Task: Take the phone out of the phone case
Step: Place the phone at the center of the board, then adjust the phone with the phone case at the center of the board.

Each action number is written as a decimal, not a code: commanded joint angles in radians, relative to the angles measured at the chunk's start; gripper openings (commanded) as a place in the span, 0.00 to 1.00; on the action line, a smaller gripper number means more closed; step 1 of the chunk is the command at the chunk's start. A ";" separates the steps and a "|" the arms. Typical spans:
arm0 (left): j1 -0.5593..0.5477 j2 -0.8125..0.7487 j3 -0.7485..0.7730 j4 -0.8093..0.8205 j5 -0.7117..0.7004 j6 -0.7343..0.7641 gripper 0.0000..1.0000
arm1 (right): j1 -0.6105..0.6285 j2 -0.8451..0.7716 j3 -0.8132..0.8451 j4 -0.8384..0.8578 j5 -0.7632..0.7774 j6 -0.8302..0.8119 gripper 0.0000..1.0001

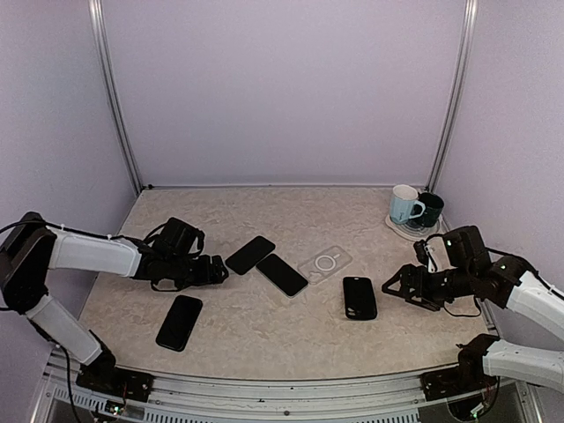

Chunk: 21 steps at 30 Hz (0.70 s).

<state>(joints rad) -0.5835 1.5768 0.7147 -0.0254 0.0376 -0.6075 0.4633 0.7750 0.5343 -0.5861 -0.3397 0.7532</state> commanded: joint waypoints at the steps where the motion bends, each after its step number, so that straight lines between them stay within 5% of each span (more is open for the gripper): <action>1: -0.042 -0.155 -0.026 -0.261 -0.200 -0.004 0.98 | -0.005 -0.001 0.050 0.014 0.013 -0.019 0.95; 8: -0.201 -0.300 -0.033 -0.542 -0.384 -0.161 0.99 | -0.005 0.032 0.042 0.066 0.000 -0.044 0.98; 14: -0.328 -0.274 -0.008 -0.721 -0.431 -0.369 0.99 | -0.006 0.046 0.044 0.093 -0.026 -0.059 0.99; 21: -0.342 -0.240 -0.065 -0.739 -0.383 -0.462 0.99 | -0.006 0.031 0.035 0.093 -0.043 -0.071 0.99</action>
<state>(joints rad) -0.9230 1.3258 0.6884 -0.7269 -0.3527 -0.9958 0.4633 0.8207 0.5652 -0.5137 -0.3626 0.6998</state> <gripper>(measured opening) 0.989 0.989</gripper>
